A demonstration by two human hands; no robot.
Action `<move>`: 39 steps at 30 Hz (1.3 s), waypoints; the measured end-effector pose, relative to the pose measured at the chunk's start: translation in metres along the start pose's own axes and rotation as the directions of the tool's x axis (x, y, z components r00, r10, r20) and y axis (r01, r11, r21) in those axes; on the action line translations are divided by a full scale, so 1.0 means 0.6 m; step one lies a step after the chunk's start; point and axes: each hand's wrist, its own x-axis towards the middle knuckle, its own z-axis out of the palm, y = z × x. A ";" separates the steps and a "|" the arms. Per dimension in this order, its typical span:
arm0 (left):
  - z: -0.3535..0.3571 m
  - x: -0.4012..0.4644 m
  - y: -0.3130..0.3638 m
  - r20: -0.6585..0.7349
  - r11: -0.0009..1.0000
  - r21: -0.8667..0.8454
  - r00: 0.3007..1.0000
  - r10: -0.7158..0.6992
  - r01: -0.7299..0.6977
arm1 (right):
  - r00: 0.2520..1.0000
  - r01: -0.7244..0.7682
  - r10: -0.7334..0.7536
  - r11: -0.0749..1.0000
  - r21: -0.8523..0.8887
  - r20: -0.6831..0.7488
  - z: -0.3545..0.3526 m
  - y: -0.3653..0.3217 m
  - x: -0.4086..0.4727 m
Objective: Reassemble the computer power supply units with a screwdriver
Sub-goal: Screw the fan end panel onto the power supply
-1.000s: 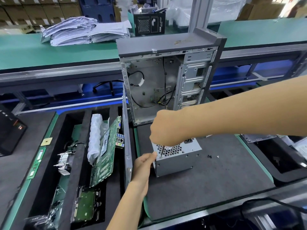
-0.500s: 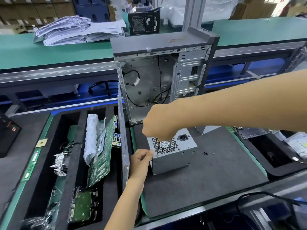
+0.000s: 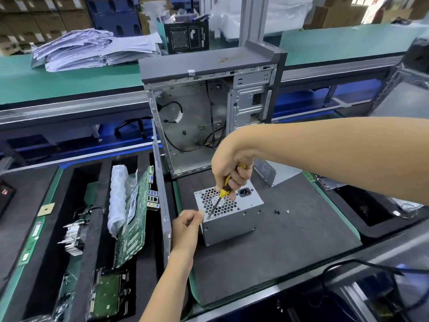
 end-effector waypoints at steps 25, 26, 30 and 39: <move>0.094 0.016 0.063 0.197 0.642 0.515 0.807 0.557 -0.568 | 0.514 0.144 0.059 0.978 0.153 -0.856 0.180 0.345 0.281; 0.094 0.017 0.064 0.202 0.642 0.517 0.810 0.551 -0.566 | 0.510 0.137 0.053 0.980 0.142 -0.859 0.178 0.344 0.285; 0.094 0.021 0.067 0.203 0.661 0.522 0.831 0.518 -0.539 | 0.478 0.138 -0.001 0.988 0.075 -0.878 0.171 0.346 0.293; 0.097 0.019 0.073 0.207 0.682 0.530 0.857 0.472 -0.504 | 0.482 0.117 -0.104 0.992 -0.054 -0.870 0.164 0.341 0.284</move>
